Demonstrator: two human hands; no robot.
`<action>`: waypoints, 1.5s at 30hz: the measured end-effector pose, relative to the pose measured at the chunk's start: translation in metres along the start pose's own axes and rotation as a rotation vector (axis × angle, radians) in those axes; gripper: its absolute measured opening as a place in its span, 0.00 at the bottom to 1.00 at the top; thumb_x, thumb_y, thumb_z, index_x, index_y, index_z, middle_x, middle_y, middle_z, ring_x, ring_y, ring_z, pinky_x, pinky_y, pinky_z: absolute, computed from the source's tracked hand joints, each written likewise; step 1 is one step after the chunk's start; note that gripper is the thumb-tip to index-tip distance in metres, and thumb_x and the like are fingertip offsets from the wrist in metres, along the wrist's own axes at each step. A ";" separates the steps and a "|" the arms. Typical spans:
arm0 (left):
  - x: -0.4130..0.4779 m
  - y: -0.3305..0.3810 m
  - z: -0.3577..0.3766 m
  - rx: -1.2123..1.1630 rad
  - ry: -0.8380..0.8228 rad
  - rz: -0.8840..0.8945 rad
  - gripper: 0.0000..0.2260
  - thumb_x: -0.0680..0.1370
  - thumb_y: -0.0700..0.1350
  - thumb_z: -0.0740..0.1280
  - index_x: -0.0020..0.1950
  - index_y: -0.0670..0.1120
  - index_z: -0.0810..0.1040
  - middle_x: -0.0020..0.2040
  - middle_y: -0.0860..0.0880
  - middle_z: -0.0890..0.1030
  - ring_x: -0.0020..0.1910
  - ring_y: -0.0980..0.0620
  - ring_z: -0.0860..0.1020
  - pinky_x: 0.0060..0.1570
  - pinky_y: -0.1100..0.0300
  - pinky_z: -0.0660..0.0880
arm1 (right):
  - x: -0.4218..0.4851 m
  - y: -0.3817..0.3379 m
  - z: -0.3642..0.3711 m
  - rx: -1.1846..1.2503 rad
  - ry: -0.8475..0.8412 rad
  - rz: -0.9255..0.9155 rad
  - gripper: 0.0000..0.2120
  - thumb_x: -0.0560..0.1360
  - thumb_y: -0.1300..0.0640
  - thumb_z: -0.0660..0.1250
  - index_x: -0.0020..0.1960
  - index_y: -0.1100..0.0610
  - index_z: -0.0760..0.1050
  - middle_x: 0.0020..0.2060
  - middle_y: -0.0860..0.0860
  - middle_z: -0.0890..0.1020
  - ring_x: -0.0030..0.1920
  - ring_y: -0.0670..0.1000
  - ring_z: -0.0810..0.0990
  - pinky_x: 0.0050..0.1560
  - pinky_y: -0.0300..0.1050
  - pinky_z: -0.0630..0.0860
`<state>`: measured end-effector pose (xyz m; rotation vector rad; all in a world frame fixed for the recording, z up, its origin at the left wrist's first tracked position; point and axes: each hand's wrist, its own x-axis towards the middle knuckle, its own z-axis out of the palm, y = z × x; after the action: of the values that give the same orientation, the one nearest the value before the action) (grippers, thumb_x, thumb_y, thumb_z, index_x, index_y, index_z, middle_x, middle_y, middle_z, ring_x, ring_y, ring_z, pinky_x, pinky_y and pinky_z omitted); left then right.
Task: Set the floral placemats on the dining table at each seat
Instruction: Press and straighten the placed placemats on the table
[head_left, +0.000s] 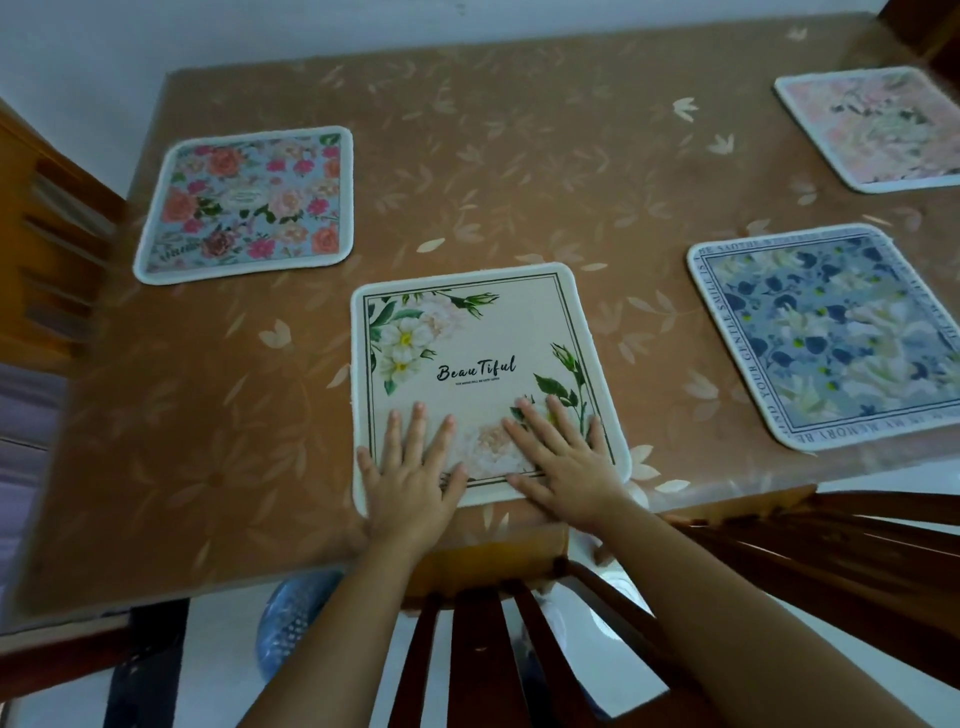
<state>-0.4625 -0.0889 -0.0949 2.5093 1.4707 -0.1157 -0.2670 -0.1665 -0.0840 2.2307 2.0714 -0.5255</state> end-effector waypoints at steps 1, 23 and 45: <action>0.003 -0.001 -0.001 -0.006 -0.004 0.006 0.25 0.77 0.62 0.46 0.70 0.61 0.38 0.74 0.53 0.38 0.72 0.49 0.36 0.67 0.37 0.42 | -0.003 0.007 -0.002 0.003 -0.007 0.014 0.30 0.69 0.32 0.34 0.67 0.40 0.29 0.70 0.45 0.32 0.69 0.53 0.28 0.69 0.65 0.37; 0.012 0.191 -0.005 -0.350 0.156 0.028 0.19 0.79 0.47 0.57 0.70 0.49 0.63 0.74 0.48 0.60 0.73 0.52 0.52 0.71 0.51 0.46 | -0.047 0.127 -0.064 0.124 0.087 -0.120 0.25 0.77 0.49 0.56 0.72 0.50 0.52 0.74 0.51 0.55 0.73 0.54 0.48 0.71 0.61 0.47; 0.061 0.396 0.032 -0.205 -0.006 0.370 0.23 0.77 0.55 0.59 0.70 0.50 0.62 0.75 0.49 0.55 0.73 0.52 0.46 0.69 0.52 0.40 | -0.146 0.392 -0.068 0.062 0.010 0.084 0.33 0.74 0.40 0.59 0.73 0.49 0.51 0.75 0.48 0.50 0.74 0.51 0.45 0.72 0.54 0.45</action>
<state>-0.0864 -0.2308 -0.0748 2.5539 0.9379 0.0859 0.1236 -0.3278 -0.0534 2.3468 1.9816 -0.5809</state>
